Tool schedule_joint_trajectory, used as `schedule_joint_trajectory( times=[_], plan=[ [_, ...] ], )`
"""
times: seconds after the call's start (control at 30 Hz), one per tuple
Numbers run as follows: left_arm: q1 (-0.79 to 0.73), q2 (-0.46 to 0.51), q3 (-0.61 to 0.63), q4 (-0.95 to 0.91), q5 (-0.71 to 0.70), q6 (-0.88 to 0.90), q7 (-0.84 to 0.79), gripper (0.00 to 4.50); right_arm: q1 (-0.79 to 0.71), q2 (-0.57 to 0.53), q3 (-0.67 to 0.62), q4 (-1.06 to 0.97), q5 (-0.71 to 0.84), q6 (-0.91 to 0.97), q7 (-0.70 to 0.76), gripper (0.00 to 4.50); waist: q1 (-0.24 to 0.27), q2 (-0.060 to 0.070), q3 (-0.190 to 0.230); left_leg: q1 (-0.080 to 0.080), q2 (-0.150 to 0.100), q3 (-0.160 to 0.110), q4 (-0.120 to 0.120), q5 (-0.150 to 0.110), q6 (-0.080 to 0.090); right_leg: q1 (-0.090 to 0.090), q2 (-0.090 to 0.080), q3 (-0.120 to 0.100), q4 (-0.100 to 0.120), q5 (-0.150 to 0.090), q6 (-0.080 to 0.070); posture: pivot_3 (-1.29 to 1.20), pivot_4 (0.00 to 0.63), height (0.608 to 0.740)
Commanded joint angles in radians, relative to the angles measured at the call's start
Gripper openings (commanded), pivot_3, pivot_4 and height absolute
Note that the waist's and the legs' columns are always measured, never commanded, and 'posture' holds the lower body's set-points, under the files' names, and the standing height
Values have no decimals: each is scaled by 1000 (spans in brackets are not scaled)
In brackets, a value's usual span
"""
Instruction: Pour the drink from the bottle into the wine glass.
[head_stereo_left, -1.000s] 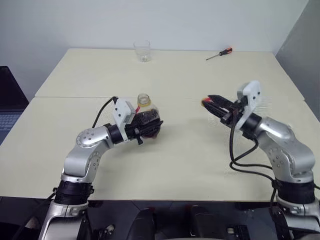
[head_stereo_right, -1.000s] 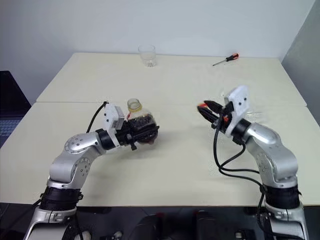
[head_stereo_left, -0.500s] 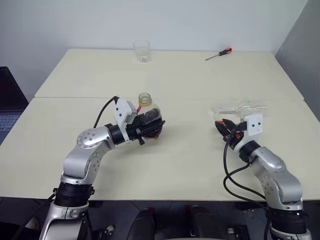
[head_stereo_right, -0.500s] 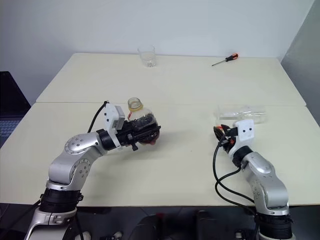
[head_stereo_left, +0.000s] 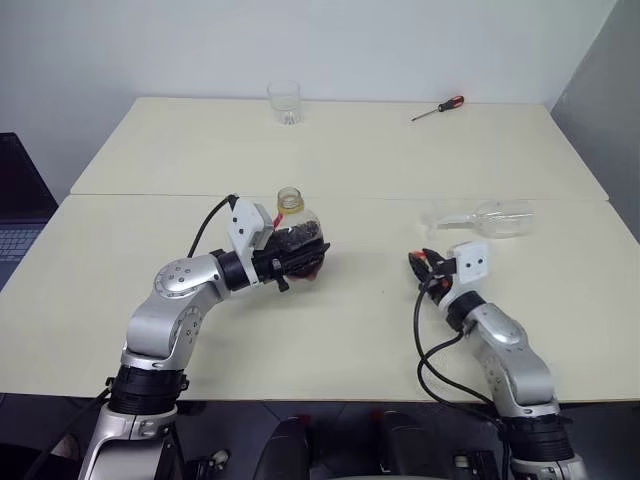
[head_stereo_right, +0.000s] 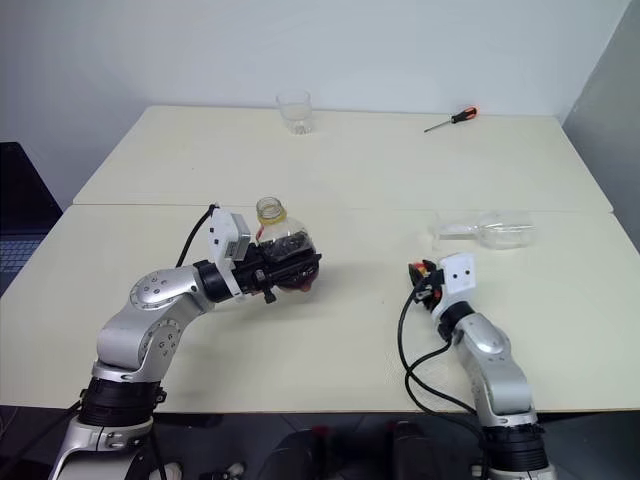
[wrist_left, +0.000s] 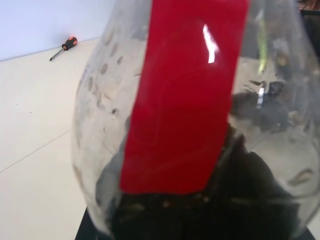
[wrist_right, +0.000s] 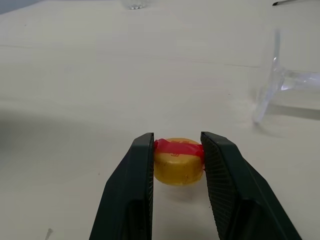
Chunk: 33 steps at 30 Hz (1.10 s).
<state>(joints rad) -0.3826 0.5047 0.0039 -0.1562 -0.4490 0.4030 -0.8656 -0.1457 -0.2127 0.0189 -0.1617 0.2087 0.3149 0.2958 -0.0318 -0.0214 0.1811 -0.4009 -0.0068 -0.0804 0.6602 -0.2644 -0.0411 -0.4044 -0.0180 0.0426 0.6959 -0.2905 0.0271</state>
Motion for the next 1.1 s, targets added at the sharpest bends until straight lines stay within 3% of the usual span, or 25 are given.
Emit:
schedule_joint_trajectory(
  times=[0.03, 0.07, 0.4, 0.57, 0.73, 0.93, 1.1],
  plan=[
    [-14, 6, 14, -45, -13, -20, -8, 1755, -9, -5, -1, 0, -17, -40, 9, 1113, 0, 0, 0, 0, 0, 0, 0, 0, 0, 0, 0, 0, 0, 0, 0, 0, 150, 740],
    [-13, 7, 14, -45, -13, -21, -9, 1755, -10, -7, 1, 2, -21, -44, 12, 1113, 0, 0, 0, 0, 0, 0, 0, 0, 0, 0, 0, 0, 0, 0, 0, 0, 150, 740],
    [-4, 9, 15, -48, -12, -24, -12, 1755, -8, -35, -19, -29, -18, -32, 41, 4429, 0, 0, 0, 0, 0, 0, 0, 0, 0, 0, 0, 0, 0, 0, 0, 0, 150, 740],
    [20, 19, 27, -54, -4, -27, -7, 1755, 29, -88, -26, -207, 55, 78, 95, 4429, 0, 0, 0, 0, 0, 0, 0, 0, 0, 0, 0, 0, 0, 0, 0, 0, 150, 740],
    [29, 14, 78, 0, 37, -32, 98, 1755, 23, -153, -32, -416, 208, 191, 179, 4429, 0, 0, 0, 0, 1, -1, 0, 0, 0, 0, 0, 0, 0, 0, 0, 0, 150, 740],
    [8, 8, 153, 157, 102, -96, 228, 1755, -127, -176, 32, -477, 379, 294, 285, 4429, -1, 0, 0, 1, 1, -1, 0, 0, 0, 1, 0, -1, 0, 0, 0, 0, 150, 740],
    [-21, 3, 209, 263, 140, -170, 321, 1755, -304, -115, 103, -410, 384, 319, 274, 4429, 0, -1, 0, 0, 0, -2, 1, 0, 0, 0, 0, -1, 0, 0, 0, 0, 150, 740]
  ],
)
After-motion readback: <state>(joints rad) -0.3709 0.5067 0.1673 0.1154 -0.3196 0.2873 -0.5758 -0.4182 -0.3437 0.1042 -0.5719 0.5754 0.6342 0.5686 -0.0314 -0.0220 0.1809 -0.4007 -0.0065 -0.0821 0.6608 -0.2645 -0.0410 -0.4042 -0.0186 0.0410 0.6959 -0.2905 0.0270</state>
